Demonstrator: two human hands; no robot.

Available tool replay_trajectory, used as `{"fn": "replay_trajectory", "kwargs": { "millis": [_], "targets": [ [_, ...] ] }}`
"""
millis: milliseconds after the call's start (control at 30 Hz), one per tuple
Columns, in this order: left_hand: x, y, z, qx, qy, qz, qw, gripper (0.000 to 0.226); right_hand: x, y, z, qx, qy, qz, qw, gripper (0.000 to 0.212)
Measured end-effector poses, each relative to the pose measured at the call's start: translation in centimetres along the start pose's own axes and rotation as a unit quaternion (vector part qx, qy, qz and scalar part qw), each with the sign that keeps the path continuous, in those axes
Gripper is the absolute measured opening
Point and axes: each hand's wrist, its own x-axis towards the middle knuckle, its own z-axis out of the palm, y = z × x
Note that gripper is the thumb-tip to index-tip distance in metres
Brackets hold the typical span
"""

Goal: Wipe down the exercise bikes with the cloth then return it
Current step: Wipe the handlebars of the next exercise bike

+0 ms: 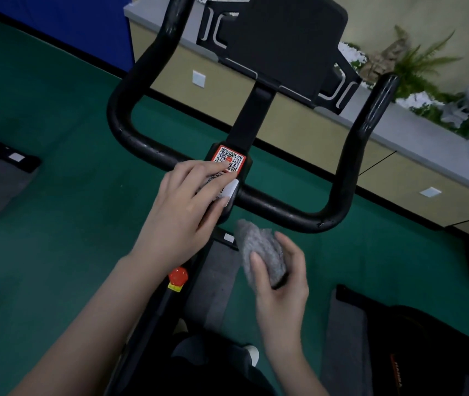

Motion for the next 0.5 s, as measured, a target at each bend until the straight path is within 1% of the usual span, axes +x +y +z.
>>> {"fn": "replay_trajectory", "kwargs": {
  "millis": [67, 100, 167, 233, 300, 433, 500],
  "targets": [
    [0.0, 0.1, -0.1, -0.003, -0.002, -0.003, 1.0, 0.035, 0.9, 0.3, 0.5, 0.066, 0.019, 0.117, 0.991, 0.038],
    [0.0, 0.1, -0.1, -0.003, -0.004, -0.004, 1.0, 0.035, 1.5, 0.1, 1.0, 0.124, 0.026, 0.163, 0.979, 0.036],
    [0.0, 0.2, -0.1, -0.001, -0.008, -0.007, 1.0, 0.036, 2.5, -0.5, 2.1, 0.248, 0.025, 0.219, 0.944, 0.03],
    [-0.1, 0.2, -0.1, -0.001, -0.012, -0.008, 1.0, 0.037, 2.9, -0.9, 2.9, 0.327, 0.01, 0.247, 0.912, 0.027],
    [-0.2, 0.2, -0.1, 0.0, -0.015, -0.006, 1.0, 0.038, 2.9, -1.1, 3.5, 0.376, -0.011, 0.268, 0.887, 0.025],
    [-0.2, 0.1, 0.0, 0.005, -0.018, -0.003, 1.0, 0.038, 3.3, -1.1, 4.5, 0.425, -0.051, 0.304, 0.851, 0.025],
    [-0.3, 0.1, 0.0, 0.005, -0.02, -0.004, 1.0, 0.039, 3.6, -1.1, 4.7, 0.446, -0.048, 0.315, 0.836, 0.026]
  ]
}}
